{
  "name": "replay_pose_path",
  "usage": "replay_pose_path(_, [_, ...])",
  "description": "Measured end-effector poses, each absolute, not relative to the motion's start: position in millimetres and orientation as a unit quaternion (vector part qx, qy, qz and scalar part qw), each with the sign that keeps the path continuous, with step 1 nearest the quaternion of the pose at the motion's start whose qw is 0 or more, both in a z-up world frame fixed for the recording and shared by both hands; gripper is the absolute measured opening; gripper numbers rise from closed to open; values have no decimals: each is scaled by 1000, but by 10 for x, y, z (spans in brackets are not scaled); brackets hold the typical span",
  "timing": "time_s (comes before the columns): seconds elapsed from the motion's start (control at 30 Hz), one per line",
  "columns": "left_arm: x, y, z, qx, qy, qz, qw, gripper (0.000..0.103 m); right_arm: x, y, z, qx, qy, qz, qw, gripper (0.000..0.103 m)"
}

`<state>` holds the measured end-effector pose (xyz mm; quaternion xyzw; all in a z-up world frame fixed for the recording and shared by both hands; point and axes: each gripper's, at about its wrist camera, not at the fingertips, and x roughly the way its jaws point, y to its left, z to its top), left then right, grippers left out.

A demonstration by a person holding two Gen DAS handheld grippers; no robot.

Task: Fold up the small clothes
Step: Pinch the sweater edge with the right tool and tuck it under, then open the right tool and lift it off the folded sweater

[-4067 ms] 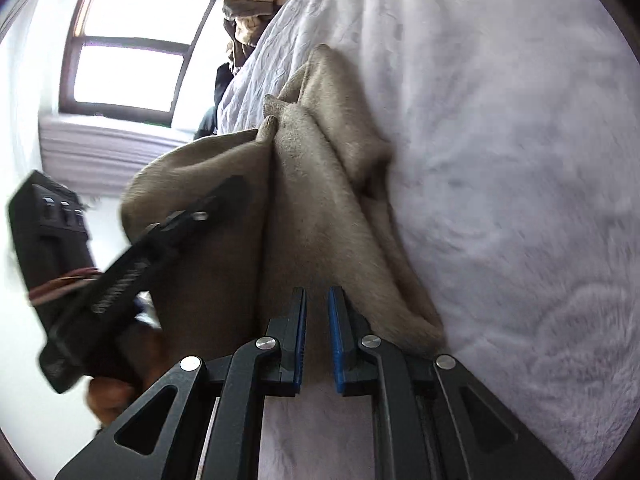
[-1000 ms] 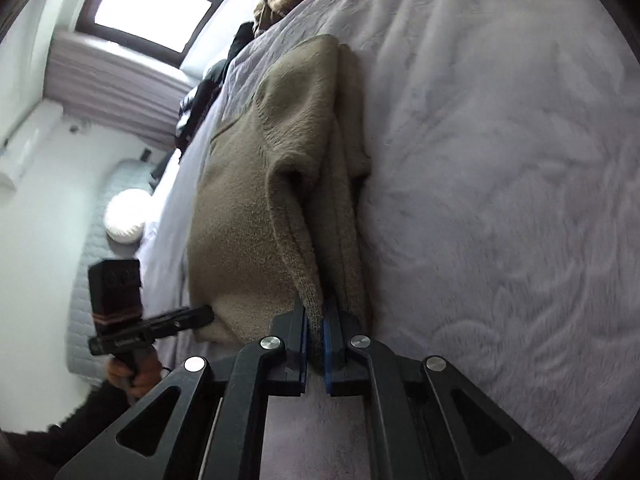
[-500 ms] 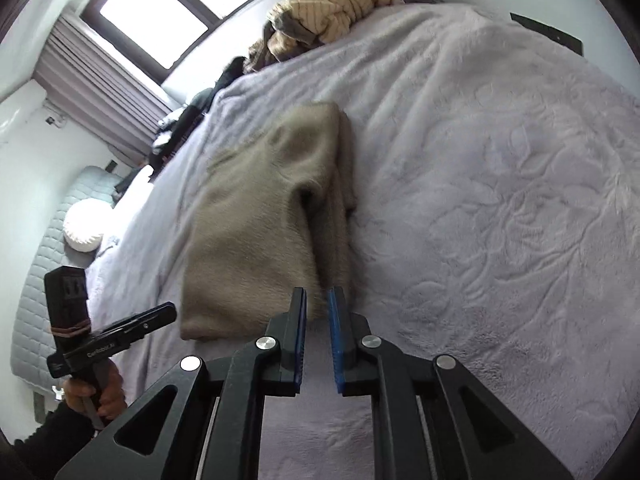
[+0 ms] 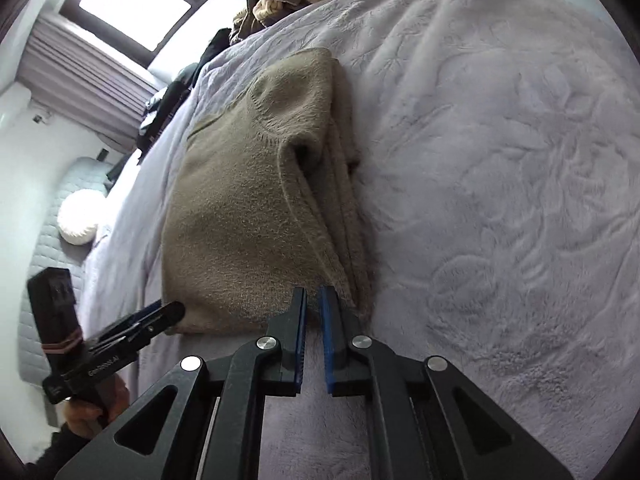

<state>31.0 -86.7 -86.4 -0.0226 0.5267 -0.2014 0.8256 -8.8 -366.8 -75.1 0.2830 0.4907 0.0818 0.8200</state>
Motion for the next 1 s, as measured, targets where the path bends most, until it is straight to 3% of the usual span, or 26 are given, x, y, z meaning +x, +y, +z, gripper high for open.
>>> replay_pose_path(0.63, [269, -951, -770, 6, 523, -182, 833, 54, -201, -3758, -580, 302, 483, 96, 816, 13])
replay_pose_path(0.67, [270, -951, -771, 6, 523, -182, 832, 66, -202, -3763, -586, 303, 484, 96, 815, 13])
replay_pose_path(0.7, [271, -951, -769, 5, 524, -181, 832, 89, -205, -3764, -592, 304, 485, 96, 815, 13])
replay_pose_path(0.93, [231, -968, -708, 13, 512, -186, 838, 93, -220, -3774, -600, 308, 487, 95, 812, 16])
replay_pose_path(1.0, [233, -957, -713, 11, 515, -186, 837, 93, -223, -3771, -606, 309, 488, 95, 811, 26])
